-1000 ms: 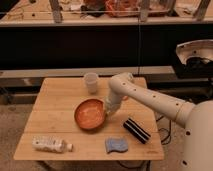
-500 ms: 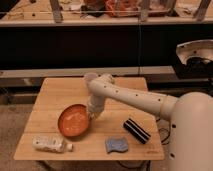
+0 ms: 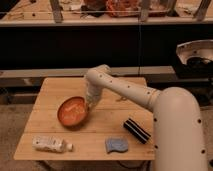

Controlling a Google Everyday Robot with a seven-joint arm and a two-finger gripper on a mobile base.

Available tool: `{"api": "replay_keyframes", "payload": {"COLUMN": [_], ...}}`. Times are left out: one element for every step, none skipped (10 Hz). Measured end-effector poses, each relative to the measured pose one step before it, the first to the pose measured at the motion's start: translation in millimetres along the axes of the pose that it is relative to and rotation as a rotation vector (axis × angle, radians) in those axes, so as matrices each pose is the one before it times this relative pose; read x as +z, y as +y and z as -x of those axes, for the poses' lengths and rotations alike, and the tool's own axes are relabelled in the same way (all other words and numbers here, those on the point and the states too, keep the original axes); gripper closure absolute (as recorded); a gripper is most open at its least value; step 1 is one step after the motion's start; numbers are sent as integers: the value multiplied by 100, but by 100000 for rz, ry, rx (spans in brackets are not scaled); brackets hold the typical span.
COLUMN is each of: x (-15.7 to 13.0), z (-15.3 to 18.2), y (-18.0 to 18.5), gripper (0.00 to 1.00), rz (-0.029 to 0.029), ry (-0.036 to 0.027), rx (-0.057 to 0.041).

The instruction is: Drag the ceramic bowl in a circle

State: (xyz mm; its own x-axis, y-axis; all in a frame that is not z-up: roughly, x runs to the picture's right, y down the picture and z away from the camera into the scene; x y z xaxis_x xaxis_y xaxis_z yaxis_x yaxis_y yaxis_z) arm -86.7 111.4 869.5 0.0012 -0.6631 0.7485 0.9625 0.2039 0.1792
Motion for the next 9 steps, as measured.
{"api": "replay_keyframes", "payload": {"x": [-200, -242, -230, -159, -59, 4, -7, 100, 28], "z": [-1176, -687, -193, 310, 436, 455, 1511, 856, 876], "y": [750, 1310, 1137, 1974, 1238, 789, 1750, 686, 253], "gripper": [100, 100, 100, 100, 100, 100, 100, 100, 100], "rz": [-502, -302, -394, -75, -484, -146, -664, -155, 482], "ry": [184, -22, 117, -401, 231, -75, -567, -817, -769], "rx": [2106, 2908, 2119, 3706, 2402, 1069, 2273, 92, -112]}}
